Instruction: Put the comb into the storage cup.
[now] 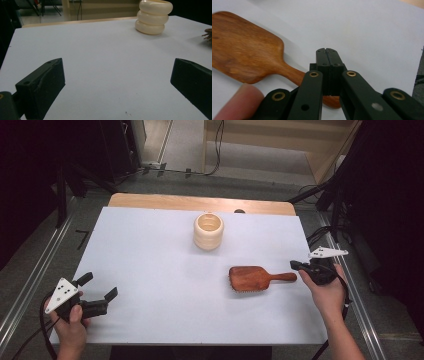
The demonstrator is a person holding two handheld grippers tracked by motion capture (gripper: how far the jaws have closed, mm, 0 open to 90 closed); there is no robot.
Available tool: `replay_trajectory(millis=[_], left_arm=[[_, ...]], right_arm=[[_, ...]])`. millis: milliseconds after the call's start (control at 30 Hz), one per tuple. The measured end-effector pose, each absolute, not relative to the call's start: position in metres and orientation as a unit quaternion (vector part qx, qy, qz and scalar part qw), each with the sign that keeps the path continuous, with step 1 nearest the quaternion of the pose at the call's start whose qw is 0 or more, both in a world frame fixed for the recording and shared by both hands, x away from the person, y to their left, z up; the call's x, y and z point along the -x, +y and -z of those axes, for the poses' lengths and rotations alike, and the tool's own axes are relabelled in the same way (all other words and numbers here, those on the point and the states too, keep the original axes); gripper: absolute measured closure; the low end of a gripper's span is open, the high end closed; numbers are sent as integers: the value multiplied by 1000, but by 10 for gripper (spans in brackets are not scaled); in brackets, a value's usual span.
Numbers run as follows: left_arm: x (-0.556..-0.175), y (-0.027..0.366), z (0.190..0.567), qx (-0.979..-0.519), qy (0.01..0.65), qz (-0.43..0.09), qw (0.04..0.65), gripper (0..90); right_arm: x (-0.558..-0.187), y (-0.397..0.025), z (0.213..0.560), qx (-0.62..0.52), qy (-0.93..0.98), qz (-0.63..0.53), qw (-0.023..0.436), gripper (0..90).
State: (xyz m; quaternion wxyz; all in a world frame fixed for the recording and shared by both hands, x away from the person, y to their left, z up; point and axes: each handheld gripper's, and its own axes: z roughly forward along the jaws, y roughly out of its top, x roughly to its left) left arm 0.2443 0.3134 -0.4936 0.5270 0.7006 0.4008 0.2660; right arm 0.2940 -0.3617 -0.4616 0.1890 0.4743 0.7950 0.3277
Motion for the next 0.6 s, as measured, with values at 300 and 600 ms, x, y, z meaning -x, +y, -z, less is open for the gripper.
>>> replay_trajectory(millis=[300,600], left_arm=[[-245,313,494,-702,399,-265,527,0],[-244,313,494,-703,399,-265,526,0]], right_arm=[[-321,-361,473,-486,815,-278,150,879],[-331,-363,486,-496,824,-239,133,879]])
